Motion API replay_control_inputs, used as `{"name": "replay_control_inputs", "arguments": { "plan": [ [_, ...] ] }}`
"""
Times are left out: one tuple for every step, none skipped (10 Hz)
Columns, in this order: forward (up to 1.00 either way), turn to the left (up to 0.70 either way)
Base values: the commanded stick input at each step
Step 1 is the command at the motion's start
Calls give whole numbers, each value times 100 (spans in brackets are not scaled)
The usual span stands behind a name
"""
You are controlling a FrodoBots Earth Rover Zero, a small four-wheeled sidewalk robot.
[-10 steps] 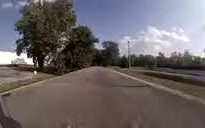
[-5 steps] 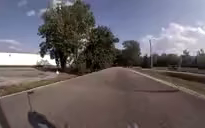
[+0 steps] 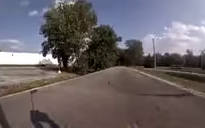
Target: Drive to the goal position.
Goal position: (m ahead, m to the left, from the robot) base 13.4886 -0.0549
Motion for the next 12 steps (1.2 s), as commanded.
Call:
{"name": "replay_control_inputs", "arguments": {
  "plan": [
    [70,-35],
    [70,-35],
    [70,-35],
    [70,-35],
    [70,-17],
    [70,0],
    [70,0],
    [70,0],
    [70,0],
    [70,0],
    [70,0],
    [70,0]
  ]
}}
